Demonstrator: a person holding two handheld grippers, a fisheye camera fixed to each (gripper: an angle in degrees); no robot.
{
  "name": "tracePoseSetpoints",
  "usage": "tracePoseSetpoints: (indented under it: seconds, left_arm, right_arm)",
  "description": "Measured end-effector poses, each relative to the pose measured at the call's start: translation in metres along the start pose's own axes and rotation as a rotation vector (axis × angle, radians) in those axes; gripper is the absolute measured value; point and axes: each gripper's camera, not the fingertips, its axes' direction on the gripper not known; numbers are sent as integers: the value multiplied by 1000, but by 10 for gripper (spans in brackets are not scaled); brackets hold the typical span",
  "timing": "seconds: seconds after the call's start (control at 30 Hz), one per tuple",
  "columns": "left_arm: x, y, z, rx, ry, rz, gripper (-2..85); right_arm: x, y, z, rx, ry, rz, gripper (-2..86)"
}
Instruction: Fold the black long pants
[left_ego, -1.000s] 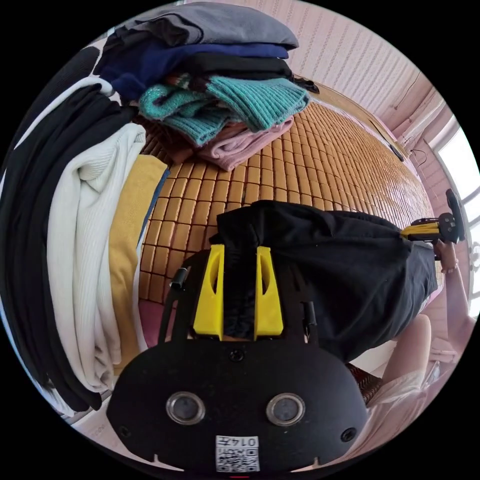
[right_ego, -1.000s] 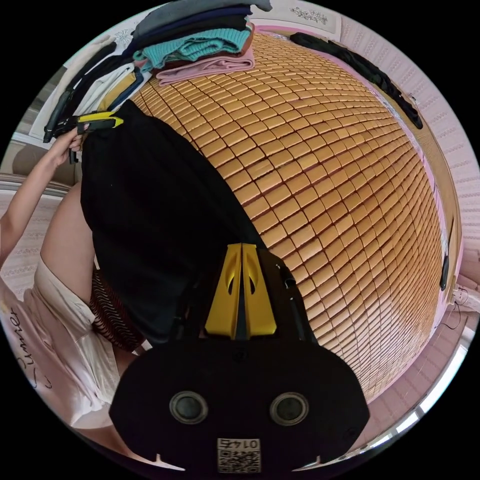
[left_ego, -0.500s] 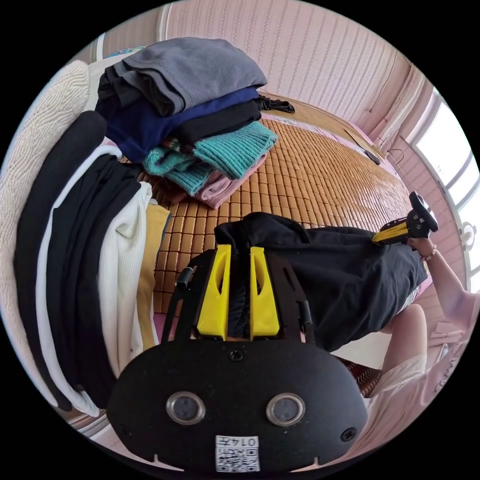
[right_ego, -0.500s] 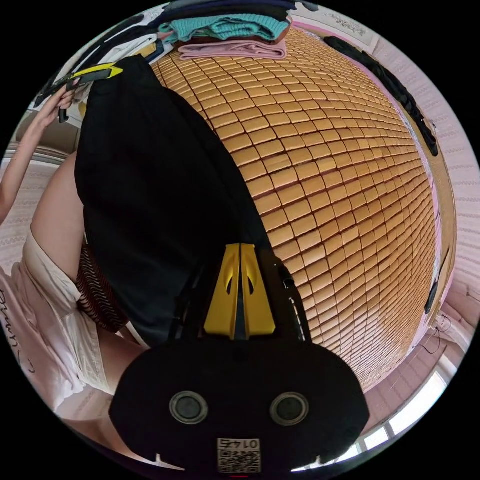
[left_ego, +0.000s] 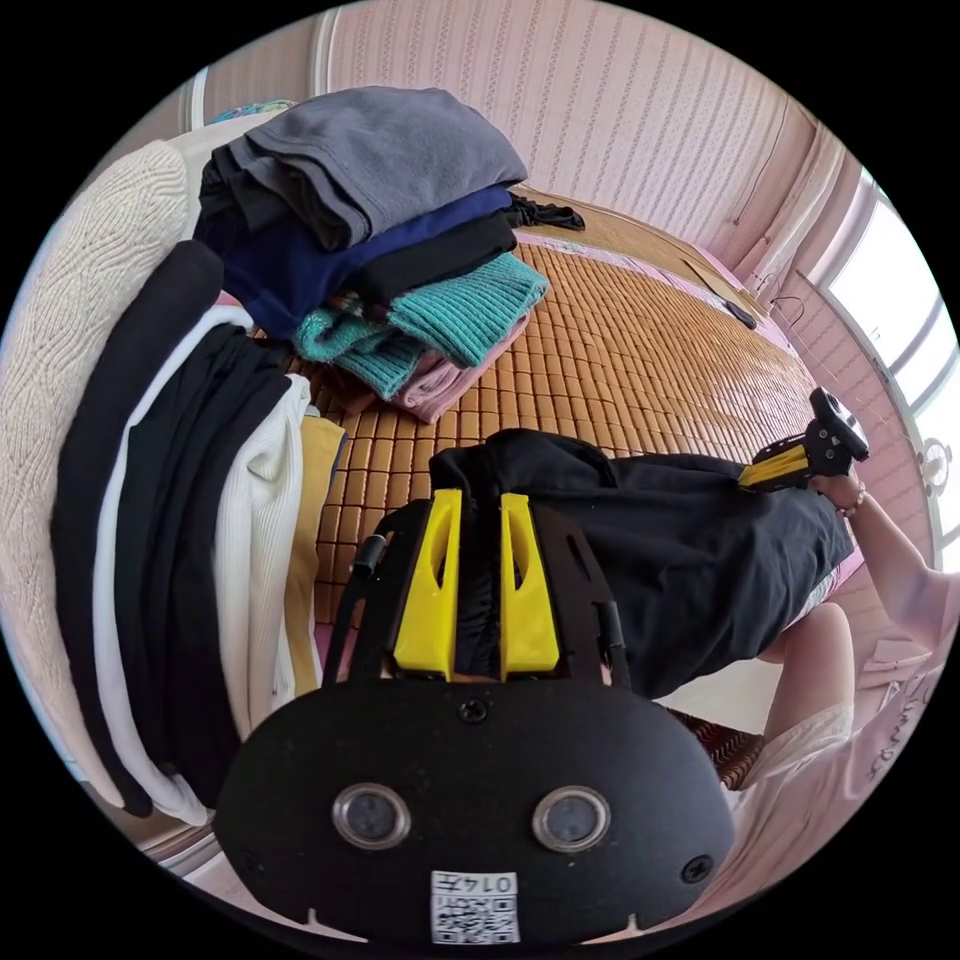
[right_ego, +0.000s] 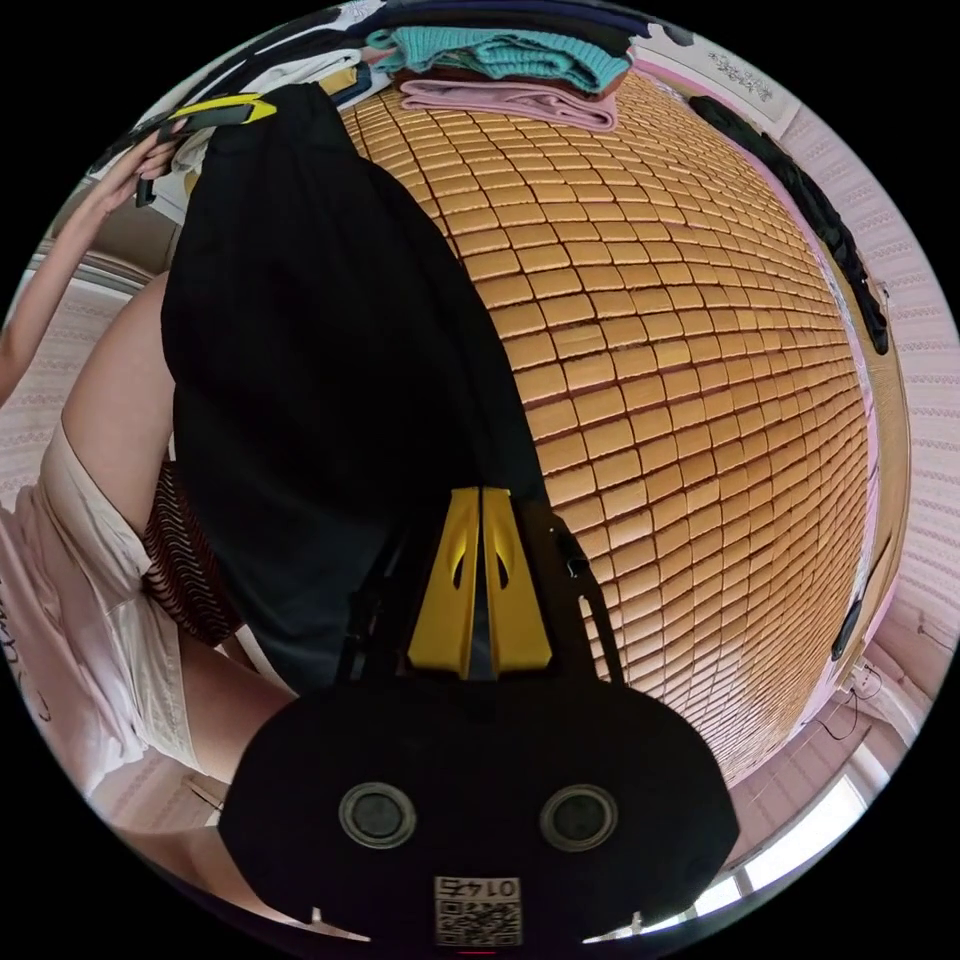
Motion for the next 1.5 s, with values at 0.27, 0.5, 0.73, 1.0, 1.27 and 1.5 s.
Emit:
tracePoseSetpoints:
  seconds: [0.27,0.5,0.73,1.0,1.27,1.5]
  left_arm:
    - [-8,-8,4,46,-3,-23,71]
    - [-17,-4,87,-107,-85,-74,95]
    - [35,36,-19,156,-402,121,73]
    - [247,89,32,181,280,657,-5]
    - [364,115,145,-46,380,775,-10]
    - [376,126,153,-38,303,839,-10]
  right_arm:
    - [39,13,-28,91,-23,82,-8]
    - [75,31,-4,79,-11,259,-9]
    - [74,127,-51,228,67,400,-9]
    - [75,124,-28,104,-4,353,-7]
    - [111,118,-30,-147,-82,311,-4]
    - [146,161,-49,-134,-134,337,-6]
